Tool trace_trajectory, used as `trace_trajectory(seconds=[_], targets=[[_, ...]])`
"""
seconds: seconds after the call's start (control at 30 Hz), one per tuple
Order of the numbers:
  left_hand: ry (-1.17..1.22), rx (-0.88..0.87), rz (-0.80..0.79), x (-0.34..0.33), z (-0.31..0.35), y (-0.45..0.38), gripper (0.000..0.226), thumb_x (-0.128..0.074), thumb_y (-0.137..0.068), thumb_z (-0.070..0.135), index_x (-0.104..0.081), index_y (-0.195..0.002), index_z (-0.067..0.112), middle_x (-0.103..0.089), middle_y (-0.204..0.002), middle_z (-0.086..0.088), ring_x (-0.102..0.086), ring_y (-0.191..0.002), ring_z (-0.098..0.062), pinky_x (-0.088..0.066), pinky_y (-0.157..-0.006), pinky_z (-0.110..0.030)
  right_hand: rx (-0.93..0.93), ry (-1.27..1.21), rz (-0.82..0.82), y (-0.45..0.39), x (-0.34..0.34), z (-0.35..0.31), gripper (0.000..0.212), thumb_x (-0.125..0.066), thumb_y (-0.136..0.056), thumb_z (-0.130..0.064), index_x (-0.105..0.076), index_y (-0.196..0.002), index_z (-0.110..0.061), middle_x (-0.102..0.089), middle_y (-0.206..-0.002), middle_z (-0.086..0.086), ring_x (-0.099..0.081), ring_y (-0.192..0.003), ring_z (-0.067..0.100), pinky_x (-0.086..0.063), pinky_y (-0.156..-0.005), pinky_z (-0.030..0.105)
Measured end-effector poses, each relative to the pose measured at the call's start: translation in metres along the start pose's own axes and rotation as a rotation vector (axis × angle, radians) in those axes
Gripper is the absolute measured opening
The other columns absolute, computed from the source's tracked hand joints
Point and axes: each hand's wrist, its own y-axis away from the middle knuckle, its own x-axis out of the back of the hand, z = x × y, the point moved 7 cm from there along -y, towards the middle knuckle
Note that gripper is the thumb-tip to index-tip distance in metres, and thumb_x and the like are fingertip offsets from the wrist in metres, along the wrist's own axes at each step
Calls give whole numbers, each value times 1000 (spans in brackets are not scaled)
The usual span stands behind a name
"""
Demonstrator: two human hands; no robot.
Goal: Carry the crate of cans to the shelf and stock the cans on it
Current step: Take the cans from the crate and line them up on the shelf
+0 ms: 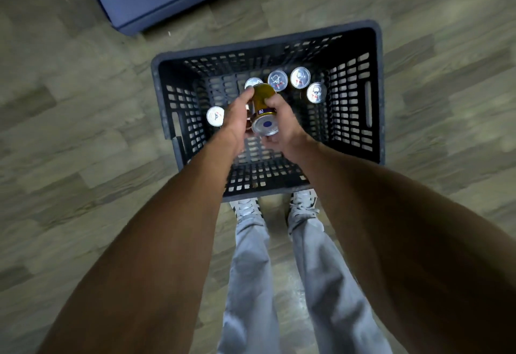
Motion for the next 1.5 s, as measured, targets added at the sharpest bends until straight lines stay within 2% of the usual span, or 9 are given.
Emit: trace_trajectory(seconds=[0.2,0.3,0.47,0.63,0.77,0.87,0.97,1.13,1.5], targets=[[32,-187,22,4,119,76,41,-71,-81,42,-66,-110,13,-73,-103,-11,-72,-86,-28,-60,-72,-38,120,-104,-12,91,-23,-99,64,-38,-95,-69,-65,-112,-13,-72,-103,9,-67,-74,16,-48,-55,24],[109,-298,-13,-1,180,142,19,-63,-81,25,-65,-98,16,-69,-94,-10,-66,-80,-27,-56,-71,-35,227,-84,5,155,-22,-154,43,-50,-94,-58,-66,-99,-19,-71,-98,7,-66,-71,14,-47,-53,23],[222,-414,22,-10,278,277,32,-51,-77,33,-64,-92,8,-68,-79,-12,-63,-74,-29,-53,-78,-44,469,-5,-7,289,-19,-262,26,-65,-90,-41,-64,-76,-19,-64,-75,-2,-58,-63,10,-42,-52,19],[-1,-678,129,-14,398,435,30,-66,-85,38,-66,-102,12,-66,-85,-2,-64,-71,-15,-54,-60,-23,616,-161,-65,434,-25,-364,32,-62,-93,-47,-66,-91,-15,-68,-84,5,-65,-75,18,-52,-58,24],[89,-811,124,-12,475,536,27,-54,-85,39,-63,-89,14,-69,-83,-11,-67,-69,-24,-55,-56,-30,731,-310,-124,531,-35,-437,32,-57,-98,-39,-64,-80,-14,-67,-82,7,-64,-73,20,-50,-60,26],[168,-863,96,-11,512,586,31,-46,-90,39,-62,-90,12,-67,-81,-10,-66,-74,-27,-57,-68,-40,784,-256,-202,584,-47,-477,27,-63,-93,-39,-65,-100,-12,-69,-94,6,-67,-76,17,-48,-46,18],[203,-915,129,-8,540,617,30,-55,-85,44,-64,-94,17,-70,-96,-12,-70,-90,-32,-59,-80,-49,774,-264,-255,620,-59,-509,51,-64,-86,-44,-53,-126,-14,-66,-112,12,-69,-90,23,-56,-56,27],[310,-962,96,3,577,644,24,-61,-94,39,-64,-104,16,-71,-105,-13,-71,-91,-30,-60,-76,-49,814,-304,-268,647,-82,-553,50,-64,-88,-43,-51,-126,-13,-66,-107,16,-70,-89,30,-59,-65,36],[266,-1050,331,107,620,610,26,-57,-96,43,-66,-100,18,-72,-97,-5,-71,-91,-24,-58,-83,-40,1046,-69,-212,635,-167,-572,26,-81,-74,-40,-71,-88,-21,-74,-95,4,-72,-90,22,-60,-86,42]])
